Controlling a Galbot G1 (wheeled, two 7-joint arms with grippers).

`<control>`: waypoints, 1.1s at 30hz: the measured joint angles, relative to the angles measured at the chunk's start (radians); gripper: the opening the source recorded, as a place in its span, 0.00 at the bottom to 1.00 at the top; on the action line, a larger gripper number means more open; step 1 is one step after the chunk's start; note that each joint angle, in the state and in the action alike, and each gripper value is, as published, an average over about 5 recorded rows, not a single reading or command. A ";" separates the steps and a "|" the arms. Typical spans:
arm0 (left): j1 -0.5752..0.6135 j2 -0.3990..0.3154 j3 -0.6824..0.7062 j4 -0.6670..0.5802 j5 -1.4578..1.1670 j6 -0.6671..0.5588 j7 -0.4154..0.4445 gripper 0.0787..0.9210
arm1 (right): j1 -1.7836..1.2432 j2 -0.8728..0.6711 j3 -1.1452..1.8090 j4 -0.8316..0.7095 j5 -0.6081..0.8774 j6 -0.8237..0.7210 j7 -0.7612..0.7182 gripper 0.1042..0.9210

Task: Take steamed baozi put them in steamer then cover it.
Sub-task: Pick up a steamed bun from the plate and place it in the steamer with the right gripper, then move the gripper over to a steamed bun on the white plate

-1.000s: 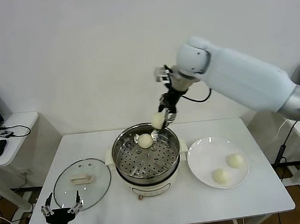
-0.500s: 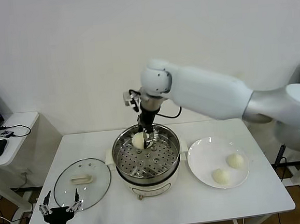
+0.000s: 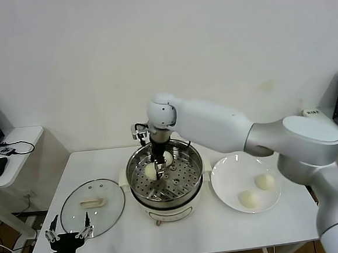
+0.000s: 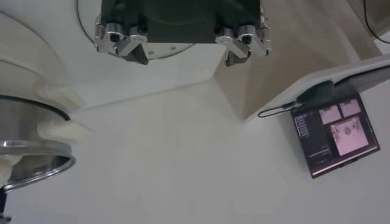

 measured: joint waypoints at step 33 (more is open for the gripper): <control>0.002 -0.004 0.009 0.012 -0.001 0.002 0.010 0.88 | 0.041 -0.174 0.064 0.171 -0.014 0.014 -0.020 0.88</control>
